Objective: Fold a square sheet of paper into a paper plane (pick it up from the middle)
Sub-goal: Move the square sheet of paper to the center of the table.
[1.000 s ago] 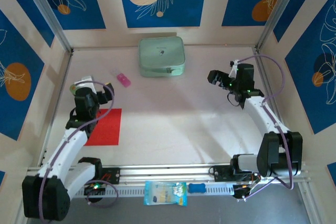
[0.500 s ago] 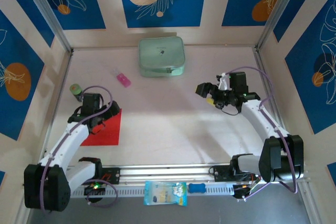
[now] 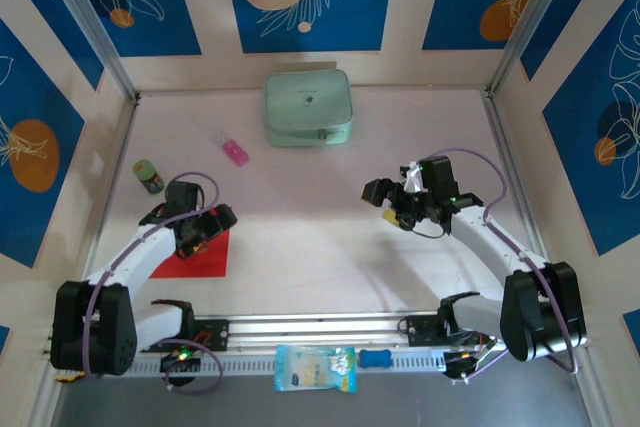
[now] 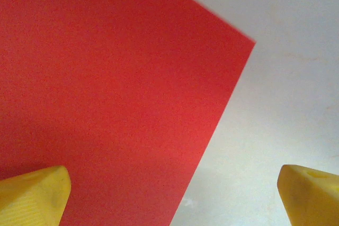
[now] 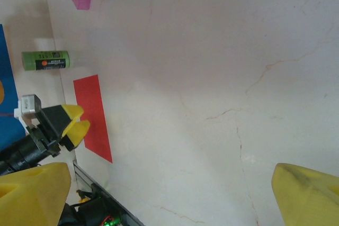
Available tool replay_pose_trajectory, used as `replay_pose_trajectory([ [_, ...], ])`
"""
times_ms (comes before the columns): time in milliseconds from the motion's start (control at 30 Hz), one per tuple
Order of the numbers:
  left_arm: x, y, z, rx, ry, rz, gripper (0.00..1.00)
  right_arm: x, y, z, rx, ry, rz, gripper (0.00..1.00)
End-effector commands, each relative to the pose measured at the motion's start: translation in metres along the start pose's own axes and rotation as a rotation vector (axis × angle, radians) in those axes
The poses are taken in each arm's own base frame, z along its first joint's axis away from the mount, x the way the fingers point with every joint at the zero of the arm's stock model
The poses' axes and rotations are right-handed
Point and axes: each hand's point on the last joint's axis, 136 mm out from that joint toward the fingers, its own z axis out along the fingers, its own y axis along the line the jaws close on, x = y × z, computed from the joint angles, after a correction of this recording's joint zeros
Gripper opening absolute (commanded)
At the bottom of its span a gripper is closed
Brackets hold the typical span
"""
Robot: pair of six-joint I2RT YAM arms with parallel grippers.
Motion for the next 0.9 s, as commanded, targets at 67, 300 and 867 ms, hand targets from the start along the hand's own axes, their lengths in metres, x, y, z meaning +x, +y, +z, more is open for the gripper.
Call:
replay_pose_trajectory([
  [67, 0.025, -0.009, 0.016, 0.070, 0.130, -0.051, 1.00, -0.005, 0.000, -0.005, 0.025, -0.047, 0.016, 0.97],
  [300, 0.064, -0.014, 0.033, 0.085, 0.220, -0.039, 1.00, -0.001, -0.012, -0.011, 0.086, -0.055, 0.032, 0.98],
  [867, 0.095, -0.114, 0.038, 0.020, 0.166, 0.278, 1.00, 0.007, -0.006, -0.006, 0.064, -0.036, 0.046, 0.97],
])
